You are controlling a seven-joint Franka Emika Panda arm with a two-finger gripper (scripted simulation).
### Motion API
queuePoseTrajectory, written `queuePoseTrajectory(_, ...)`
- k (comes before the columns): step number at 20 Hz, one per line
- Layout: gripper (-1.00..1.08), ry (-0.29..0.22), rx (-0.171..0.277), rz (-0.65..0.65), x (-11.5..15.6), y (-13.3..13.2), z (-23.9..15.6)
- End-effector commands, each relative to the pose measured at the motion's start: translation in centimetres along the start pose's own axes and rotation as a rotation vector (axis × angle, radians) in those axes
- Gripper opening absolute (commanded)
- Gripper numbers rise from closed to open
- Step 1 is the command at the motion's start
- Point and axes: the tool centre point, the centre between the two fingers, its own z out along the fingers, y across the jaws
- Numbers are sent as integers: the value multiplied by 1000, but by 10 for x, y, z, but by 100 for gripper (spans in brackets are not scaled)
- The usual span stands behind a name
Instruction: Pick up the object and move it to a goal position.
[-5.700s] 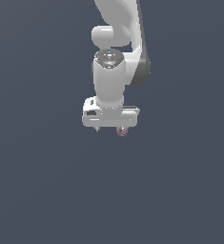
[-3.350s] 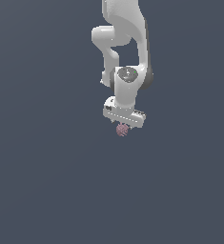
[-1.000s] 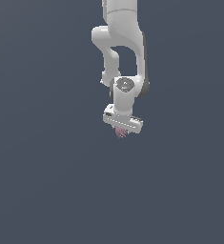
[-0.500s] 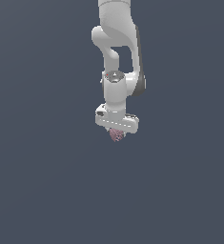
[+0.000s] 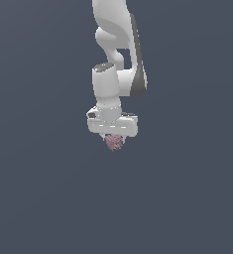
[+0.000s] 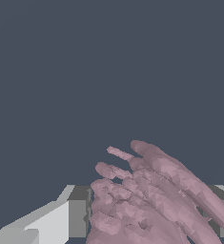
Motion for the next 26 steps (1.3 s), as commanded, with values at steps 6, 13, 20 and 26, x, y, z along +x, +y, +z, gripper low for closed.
queuePoseTrajectory(6,-100,92,75,-40,42,5,-30)
queuePoseTrajectory(13,-100,170,141,-73,75,9,-58)
queuePoseTrajectory(20,-100,247,207,-105,106,14,-87)
queuePoseTrajectory(26,-100,317,267,-135,132,19,-116)
